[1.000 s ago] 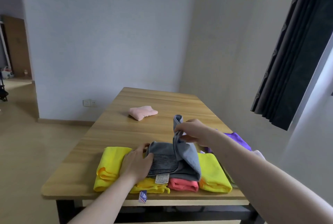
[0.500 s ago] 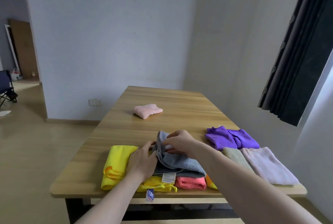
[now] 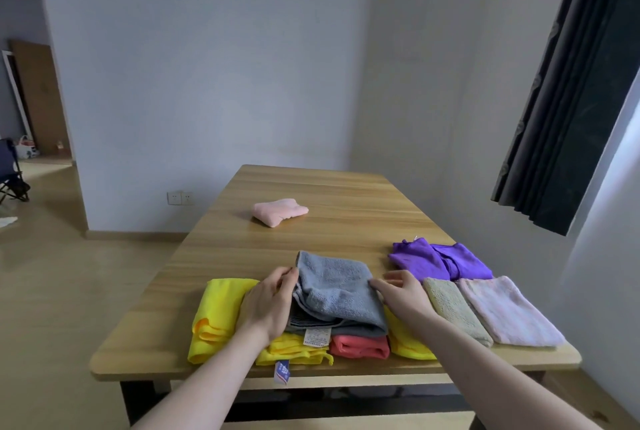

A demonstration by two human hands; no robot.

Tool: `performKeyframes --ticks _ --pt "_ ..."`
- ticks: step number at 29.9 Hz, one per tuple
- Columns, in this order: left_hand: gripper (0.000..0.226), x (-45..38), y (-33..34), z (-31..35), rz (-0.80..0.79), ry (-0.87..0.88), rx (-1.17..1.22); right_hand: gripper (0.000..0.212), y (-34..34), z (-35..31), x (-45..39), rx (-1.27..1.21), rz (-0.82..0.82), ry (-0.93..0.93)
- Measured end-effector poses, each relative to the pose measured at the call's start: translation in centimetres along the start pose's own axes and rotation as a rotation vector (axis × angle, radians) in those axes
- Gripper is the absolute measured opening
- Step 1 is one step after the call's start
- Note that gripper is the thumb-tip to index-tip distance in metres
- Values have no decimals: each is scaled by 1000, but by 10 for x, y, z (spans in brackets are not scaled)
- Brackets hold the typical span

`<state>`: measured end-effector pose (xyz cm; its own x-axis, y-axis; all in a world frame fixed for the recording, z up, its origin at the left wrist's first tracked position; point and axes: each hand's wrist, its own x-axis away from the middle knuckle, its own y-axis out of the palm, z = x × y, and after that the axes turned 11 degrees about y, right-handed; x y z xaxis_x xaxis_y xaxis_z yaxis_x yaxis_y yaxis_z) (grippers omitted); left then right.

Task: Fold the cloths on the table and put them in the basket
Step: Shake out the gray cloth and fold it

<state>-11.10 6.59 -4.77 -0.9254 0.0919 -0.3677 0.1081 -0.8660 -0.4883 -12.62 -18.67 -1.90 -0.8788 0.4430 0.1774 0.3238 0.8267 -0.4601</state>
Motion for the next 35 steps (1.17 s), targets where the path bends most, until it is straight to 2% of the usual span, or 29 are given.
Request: performKeyframes --ticks 2,9,13,16,18,20,24,27,29,35 --pt "63 -1 -1 -1 -17 -14 23 52 1 4 -2 -31 -50 42" --pt "67 -5 -4 -4 -80 -108 94 54 0 7 -3 -32 -154 30" --pt "73 -9 -4 -6 -138 -125 49 57 -1 6 -2 -17 -218 31" --pt "84 -18 -9 -2 -173 -127 -32 44 -1 6 -3 -15 -244 28" --pt "76 -23 -12 9 -139 -52 -150 33 -2 7 -3 -15 -255 19" --pt "56 -21 -14 27 -89 124 -231 38 0 9 -7 -2 -231 -3" --pt "35 0 0 57 -281 356 -265 35 2 11 -11 9 -217 -3" --pt "57 19 14 60 -399 472 -448 41 2 9 -11 6 -217 9" --pt "68 27 20 58 -405 483 -527 47 3 9 -13 -10 -215 19" --pt "64 38 28 54 -333 435 -498 55 5 9 -13 17 -239 33"
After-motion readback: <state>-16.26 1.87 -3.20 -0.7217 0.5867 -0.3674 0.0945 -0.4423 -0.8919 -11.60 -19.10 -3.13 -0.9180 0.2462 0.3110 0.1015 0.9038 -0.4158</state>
